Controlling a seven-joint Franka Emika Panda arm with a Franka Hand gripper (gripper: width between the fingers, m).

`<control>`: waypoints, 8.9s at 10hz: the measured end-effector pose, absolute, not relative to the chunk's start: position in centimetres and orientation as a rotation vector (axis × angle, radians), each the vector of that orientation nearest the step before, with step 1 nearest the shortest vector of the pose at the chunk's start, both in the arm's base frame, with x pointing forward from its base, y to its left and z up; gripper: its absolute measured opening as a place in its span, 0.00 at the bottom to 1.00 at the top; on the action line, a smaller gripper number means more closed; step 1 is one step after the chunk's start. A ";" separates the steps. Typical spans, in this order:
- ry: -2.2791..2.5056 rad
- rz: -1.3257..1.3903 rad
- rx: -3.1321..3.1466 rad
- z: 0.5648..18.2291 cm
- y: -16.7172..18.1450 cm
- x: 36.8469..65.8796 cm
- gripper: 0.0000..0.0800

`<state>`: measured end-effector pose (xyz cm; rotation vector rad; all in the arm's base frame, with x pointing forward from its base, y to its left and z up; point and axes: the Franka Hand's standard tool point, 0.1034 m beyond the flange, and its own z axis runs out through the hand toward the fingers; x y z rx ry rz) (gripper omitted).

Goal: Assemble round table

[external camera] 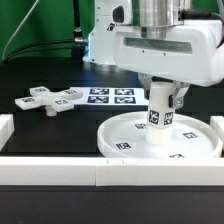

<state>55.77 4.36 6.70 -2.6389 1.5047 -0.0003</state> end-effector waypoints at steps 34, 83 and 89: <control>-0.520 -0.132 -2.999 7.5 3.5 56.6 0.81; 2.103 0.108 -2.056 6.7 4.1 55.8 0.75; 1.612 0.059 -2.460 7.1 4.9 56.3 0.81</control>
Offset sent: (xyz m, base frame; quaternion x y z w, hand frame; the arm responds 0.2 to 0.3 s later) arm -0.0145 0.0005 -0.0070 0.0364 -0.0399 0.3994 0.9152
